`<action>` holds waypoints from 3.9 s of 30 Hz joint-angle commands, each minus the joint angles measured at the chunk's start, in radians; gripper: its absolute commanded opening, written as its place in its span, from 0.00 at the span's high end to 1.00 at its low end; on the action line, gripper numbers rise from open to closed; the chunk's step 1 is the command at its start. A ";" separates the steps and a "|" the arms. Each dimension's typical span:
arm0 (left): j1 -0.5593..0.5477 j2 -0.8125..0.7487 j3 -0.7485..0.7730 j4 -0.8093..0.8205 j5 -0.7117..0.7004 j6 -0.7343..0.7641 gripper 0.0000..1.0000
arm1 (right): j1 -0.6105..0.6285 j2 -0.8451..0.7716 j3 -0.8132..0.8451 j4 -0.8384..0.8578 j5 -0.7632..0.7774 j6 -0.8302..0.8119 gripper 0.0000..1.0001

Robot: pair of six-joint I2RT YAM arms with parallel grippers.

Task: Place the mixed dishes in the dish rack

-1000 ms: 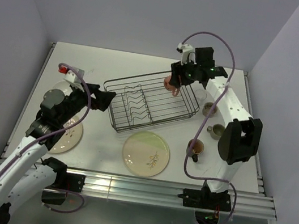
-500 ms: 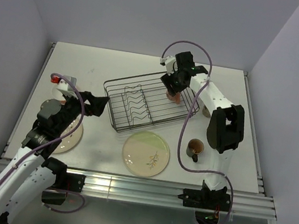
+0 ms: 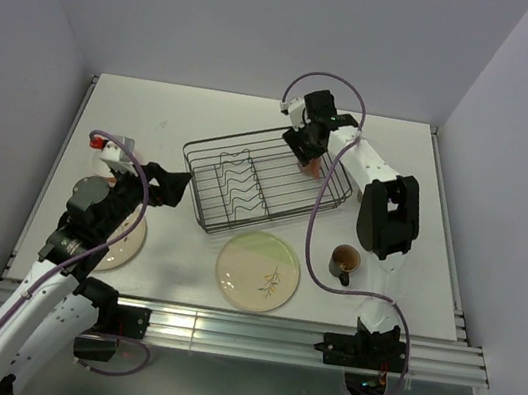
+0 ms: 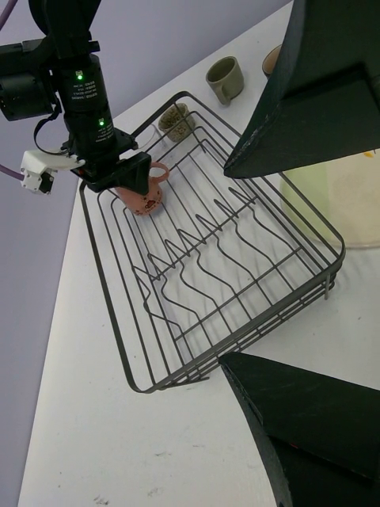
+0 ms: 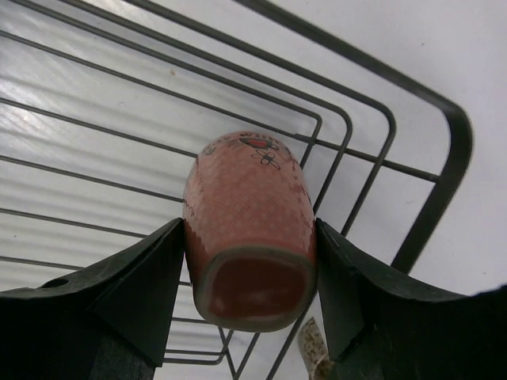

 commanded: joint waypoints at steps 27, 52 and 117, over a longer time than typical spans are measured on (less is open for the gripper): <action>0.004 -0.017 -0.012 0.023 -0.003 -0.043 0.02 | 0.001 -0.046 0.034 0.082 0.048 -0.015 0.17; 0.060 0.172 0.127 -0.071 0.154 -0.190 0.03 | -0.077 -0.486 -0.046 -0.220 -0.818 -0.152 0.14; 0.017 0.227 -0.031 0.291 0.524 -0.520 0.11 | -0.298 -0.960 -1.077 -0.015 -0.446 -0.384 0.99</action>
